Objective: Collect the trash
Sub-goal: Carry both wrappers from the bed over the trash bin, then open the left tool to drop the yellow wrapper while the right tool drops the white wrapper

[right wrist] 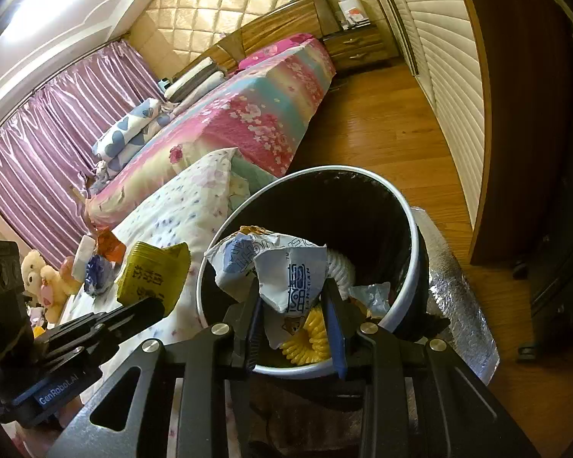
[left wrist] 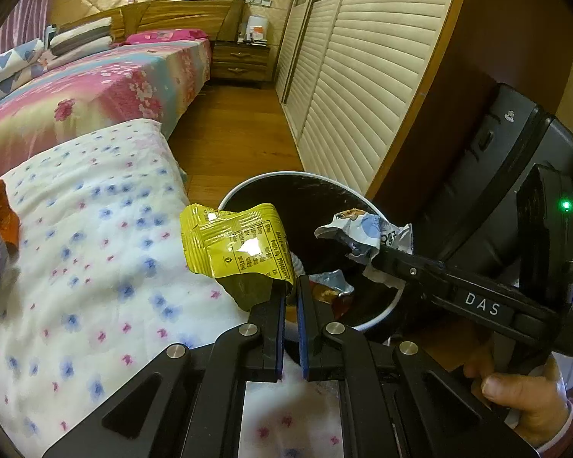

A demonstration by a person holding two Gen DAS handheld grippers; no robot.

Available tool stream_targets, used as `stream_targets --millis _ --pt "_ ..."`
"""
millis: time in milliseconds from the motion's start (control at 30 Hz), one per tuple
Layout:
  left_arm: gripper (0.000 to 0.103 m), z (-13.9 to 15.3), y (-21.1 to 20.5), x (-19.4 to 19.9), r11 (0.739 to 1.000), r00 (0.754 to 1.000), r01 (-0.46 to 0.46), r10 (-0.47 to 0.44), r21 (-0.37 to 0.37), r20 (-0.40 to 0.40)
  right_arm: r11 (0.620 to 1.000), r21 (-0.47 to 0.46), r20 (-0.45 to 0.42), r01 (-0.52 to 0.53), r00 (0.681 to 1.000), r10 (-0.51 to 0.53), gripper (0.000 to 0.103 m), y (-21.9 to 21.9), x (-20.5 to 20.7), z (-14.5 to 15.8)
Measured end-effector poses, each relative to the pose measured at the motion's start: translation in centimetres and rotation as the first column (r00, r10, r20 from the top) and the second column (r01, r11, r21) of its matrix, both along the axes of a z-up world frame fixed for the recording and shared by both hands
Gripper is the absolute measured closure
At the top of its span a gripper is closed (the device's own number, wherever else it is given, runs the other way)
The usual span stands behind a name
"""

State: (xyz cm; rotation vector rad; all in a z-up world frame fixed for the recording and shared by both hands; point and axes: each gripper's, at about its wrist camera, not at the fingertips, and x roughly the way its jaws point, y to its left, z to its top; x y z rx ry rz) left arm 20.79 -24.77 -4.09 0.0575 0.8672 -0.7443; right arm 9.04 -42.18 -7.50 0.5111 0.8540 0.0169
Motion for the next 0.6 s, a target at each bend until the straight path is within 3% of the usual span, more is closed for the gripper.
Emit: stream_targets --millis 600 --pt "0.098 -0.8 -2.2 2.1 1.000 1.000 0.014 -0.013 0.014 -0.016 1.000 -0.003 -0.033 0.015 0.999 -0.015 0.070 -1.8 2.3 -0.7"
